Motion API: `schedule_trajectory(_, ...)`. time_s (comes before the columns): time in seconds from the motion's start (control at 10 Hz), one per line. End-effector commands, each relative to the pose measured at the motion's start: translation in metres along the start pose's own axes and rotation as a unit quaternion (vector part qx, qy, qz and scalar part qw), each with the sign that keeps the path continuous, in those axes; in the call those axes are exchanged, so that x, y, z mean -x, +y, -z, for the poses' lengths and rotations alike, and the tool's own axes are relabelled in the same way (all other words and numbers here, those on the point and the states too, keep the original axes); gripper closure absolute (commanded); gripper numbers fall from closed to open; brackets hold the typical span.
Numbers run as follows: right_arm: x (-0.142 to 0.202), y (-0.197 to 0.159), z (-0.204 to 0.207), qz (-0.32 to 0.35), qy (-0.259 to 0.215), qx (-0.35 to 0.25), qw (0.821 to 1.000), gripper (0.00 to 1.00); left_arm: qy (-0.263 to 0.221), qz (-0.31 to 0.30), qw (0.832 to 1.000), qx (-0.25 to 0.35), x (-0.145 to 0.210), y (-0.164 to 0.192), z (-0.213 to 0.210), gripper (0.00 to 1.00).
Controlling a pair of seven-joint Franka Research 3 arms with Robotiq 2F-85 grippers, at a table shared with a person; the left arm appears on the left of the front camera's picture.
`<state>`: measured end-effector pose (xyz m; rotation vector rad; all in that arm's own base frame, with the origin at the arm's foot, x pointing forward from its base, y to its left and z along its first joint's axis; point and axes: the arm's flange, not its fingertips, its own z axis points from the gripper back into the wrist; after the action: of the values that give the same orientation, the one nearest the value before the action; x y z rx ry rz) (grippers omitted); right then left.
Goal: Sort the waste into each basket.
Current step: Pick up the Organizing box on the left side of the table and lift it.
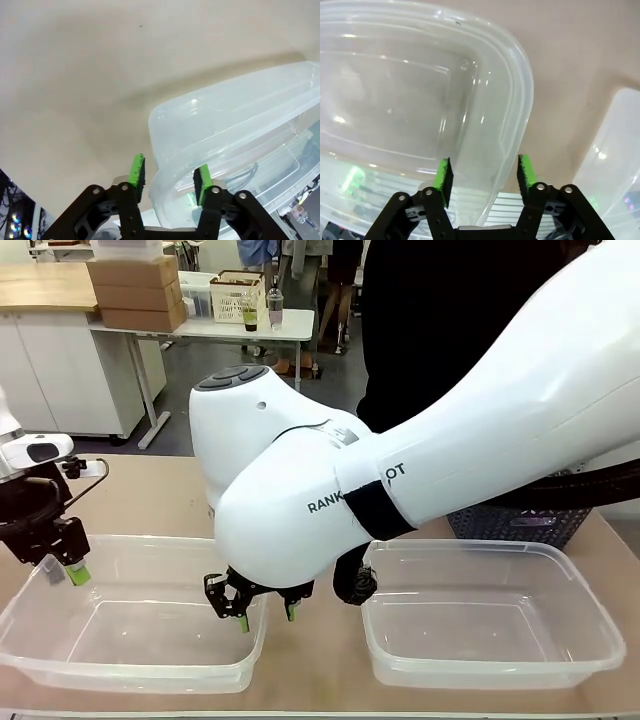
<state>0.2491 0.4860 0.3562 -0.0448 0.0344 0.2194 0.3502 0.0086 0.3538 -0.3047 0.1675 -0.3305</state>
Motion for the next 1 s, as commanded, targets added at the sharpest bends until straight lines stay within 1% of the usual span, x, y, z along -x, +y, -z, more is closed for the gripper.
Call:
schedule_trajectory(0.0, 0.003, -0.008, -0.002, 0.008, -0.009, -0.007, 1.0, 1.0, 0.0, -0.027, 1.0, -0.016, 0.06, -0.019, 0.045, 1.0)
schedule_trajectory(0.1, 0.002, -0.008, -0.002, 0.01, -0.01, -0.005, 1.0, 1.0, 0.002, -0.04, 0.999, -0.019, 0.062, -0.019, 0.043, 0.96)
schedule_trajectory(0.2, 0.003, -0.009, -0.001, 0.011, -0.008, -0.004, 1.0, 1.0, 0.004, -0.047, 0.999, -0.022, 0.064, -0.018, 0.042, 1.0)
schedule_trajectory(0.4, 0.003, -0.009, -0.001, 0.016, -0.003, 0.006, 1.0, 1.0, 0.008, -0.047, 0.998, -0.048, 0.066, -0.018, 0.041, 1.0)
schedule_trajectory(0.7, 0.005, -0.01, -0.006, 0.008, -0.004, 0.007, 1.0, 1.0, 0.007, -0.045, 0.998, -0.048, 0.067, -0.017, 0.037, 1.0)
schedule_trajectory(0.8, 0.006, -0.014, -0.02, -0.004, -0.011, 0.012, 1.0, 1.0, -0.004, -0.048, 0.998, -0.05, 0.064, -0.017, 0.027, 1.0)
schedule_trajectory(0.9, 0.007, -0.026, -0.049, -0.019, -0.016, 0.021, 0.999, 1.0, -0.024, -0.054, 0.997, -0.052, 0.057, -0.016, 0.004, 1.0)
